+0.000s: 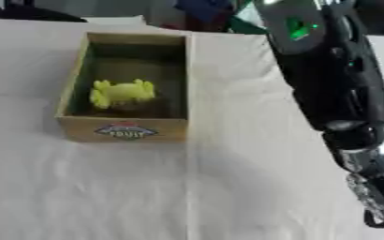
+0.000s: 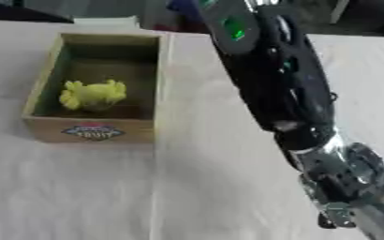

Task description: Pick up objects on the table and place them in the box.

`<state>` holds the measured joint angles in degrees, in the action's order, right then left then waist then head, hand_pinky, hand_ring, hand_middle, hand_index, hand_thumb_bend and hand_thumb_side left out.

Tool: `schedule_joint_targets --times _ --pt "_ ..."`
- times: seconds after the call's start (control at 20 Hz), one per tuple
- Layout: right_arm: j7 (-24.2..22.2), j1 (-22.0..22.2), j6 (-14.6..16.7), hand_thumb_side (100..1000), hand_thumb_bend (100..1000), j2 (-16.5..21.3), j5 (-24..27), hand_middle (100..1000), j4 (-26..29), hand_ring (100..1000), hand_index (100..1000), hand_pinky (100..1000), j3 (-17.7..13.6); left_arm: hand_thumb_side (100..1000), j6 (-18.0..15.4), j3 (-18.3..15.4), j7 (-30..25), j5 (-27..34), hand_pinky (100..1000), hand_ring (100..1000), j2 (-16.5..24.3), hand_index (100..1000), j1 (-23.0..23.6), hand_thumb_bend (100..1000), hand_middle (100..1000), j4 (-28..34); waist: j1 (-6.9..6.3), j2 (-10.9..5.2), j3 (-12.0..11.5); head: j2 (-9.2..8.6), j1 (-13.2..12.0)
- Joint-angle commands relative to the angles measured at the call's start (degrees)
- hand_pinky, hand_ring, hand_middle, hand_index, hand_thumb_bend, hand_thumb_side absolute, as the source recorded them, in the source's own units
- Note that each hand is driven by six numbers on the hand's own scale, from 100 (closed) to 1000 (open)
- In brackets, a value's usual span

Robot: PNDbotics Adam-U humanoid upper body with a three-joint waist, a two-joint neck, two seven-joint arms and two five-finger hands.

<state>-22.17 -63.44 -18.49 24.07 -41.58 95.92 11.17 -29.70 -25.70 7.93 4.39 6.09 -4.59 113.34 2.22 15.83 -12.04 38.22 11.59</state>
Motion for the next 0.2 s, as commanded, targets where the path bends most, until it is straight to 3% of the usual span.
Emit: schedule_joint_targets --times 0.05,0.2 --pt "3.2 -0.1 -2.5 1000 100 3.0 3.6 750 3.6 728 914 846 -1.2 627 -0.2 -0.7 0.4 -0.3 514 582 1.0 767 -0.1 100 559 1.2 -0.39 -0.83 0.6 -0.30 -1.1" --pt "5.6 3.4 -2.8 1000 100 6.5 5.9 785 7.2 744 939 856 -4.6 628 -0.5 -1.3 1.0 -0.7 514 582 0.9 767 0.0 100 559 1.2 -0.72 -0.53 2.0 -0.49 -2.3"
